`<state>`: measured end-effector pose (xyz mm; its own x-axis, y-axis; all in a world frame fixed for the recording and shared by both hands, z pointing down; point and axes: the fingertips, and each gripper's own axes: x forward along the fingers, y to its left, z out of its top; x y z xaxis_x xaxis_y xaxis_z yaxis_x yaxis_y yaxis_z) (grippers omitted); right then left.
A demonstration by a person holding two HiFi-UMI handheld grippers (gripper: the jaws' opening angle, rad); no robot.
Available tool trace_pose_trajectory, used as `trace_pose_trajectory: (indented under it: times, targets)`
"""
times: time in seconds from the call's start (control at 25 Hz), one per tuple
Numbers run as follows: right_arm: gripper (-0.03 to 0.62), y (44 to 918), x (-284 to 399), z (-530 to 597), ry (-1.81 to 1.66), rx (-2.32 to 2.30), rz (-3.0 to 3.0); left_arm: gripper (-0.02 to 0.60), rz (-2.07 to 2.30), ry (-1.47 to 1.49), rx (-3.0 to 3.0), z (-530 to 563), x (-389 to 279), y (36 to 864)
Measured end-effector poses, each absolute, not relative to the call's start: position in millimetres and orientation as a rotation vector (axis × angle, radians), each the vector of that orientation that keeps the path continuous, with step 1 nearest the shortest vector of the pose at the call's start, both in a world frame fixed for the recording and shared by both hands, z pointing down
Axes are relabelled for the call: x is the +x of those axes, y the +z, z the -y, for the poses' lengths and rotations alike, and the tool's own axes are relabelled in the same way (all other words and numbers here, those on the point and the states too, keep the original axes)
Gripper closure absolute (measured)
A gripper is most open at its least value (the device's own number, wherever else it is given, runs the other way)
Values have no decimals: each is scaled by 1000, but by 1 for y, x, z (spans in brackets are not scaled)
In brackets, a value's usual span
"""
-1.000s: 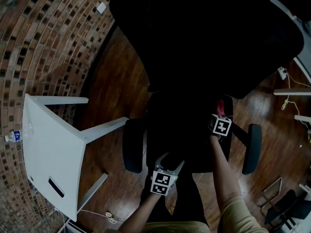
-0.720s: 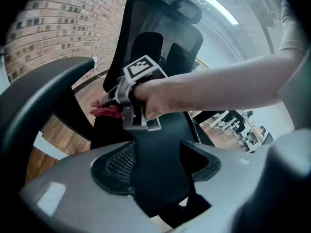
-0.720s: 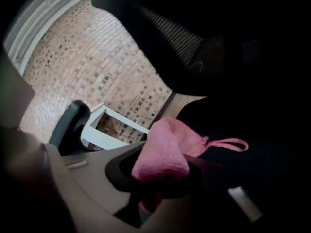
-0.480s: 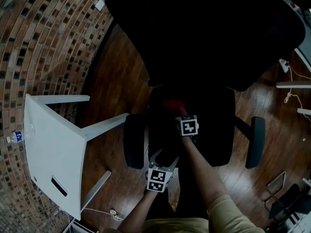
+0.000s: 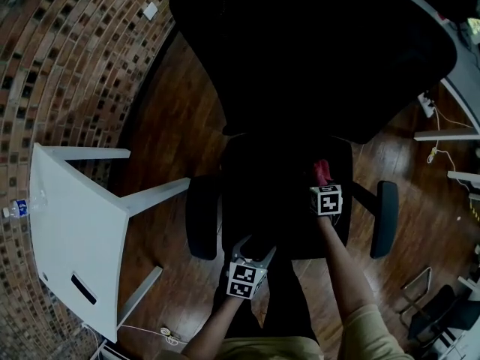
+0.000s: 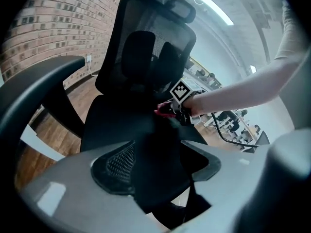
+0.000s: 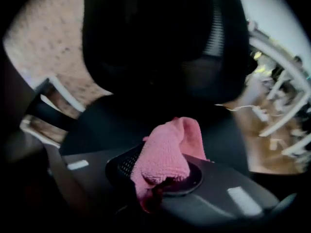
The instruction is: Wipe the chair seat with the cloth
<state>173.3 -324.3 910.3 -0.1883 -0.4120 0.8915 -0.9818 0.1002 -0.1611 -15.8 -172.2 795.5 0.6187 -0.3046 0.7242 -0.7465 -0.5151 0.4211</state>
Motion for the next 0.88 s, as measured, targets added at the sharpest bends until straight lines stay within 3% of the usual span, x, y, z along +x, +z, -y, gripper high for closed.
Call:
trace_pose_trajectory:
  times: [0.2,0.32,0.44,0.72,0.88]
  targets:
    - [533,876,-61,355,1295,1037,2244,299,842,787,2083,166,-37,799]
    - [533,886,-111,357,1425,1064,2185,299,857,794,2104,166,-46,794]
    - [534,907,-59,350,1393,1321,1995,299,853,794,2085,163,-51,800]
    - [534,919,228,271,1075,1798,1379,298,774,778,2079,146,-30,805]
    - [534,907,283,256,999,1816,1264,296,755,764,2087,140,-20,799]
